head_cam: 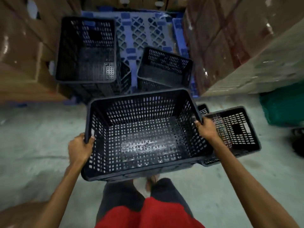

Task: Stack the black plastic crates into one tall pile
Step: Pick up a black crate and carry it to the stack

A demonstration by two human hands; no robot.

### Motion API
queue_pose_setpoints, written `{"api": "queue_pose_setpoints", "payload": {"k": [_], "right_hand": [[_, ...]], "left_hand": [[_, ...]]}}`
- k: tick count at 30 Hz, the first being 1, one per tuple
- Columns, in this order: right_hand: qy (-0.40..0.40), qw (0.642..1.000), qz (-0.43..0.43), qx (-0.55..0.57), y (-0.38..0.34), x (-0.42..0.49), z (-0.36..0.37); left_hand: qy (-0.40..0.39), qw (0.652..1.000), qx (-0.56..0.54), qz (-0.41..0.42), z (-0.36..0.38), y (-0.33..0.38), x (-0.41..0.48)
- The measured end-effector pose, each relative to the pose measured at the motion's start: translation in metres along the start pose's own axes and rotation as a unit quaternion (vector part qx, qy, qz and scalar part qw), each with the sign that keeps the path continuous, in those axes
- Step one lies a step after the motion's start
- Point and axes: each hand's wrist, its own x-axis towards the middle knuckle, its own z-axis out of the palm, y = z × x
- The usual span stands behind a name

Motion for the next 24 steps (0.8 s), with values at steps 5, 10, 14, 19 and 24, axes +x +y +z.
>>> {"api": "queue_pose_setpoints", "payload": {"k": [5, 10, 14, 19, 24], "right_hand": [[-0.073, 0.997, 0.009, -0.013, 0.041, -0.010, 0.066], [-0.067, 0.996, 0.026, -0.046, 0.087, 0.002, 0.160], [-0.048, 0.998, 0.022, -0.039, 0.123, 0.037, 0.256], [0.002, 1.000, 0.009, -0.018, 0.163, 0.109, 0.369], [0.046, 0.998, -0.030, -0.015, 0.202, 0.167, 0.430]], "left_hand": [[-0.014, 0.998, 0.006, -0.069, 0.042, -0.051, -0.039], [-0.028, 0.993, 0.032, -0.113, 0.115, -0.117, -0.034], [-0.048, 0.988, 0.033, -0.145, 0.195, -0.177, -0.006], [-0.054, 0.983, 0.007, -0.175, 0.312, -0.233, 0.060], [-0.030, 0.987, -0.038, -0.152, 0.390, -0.240, 0.103]]}}
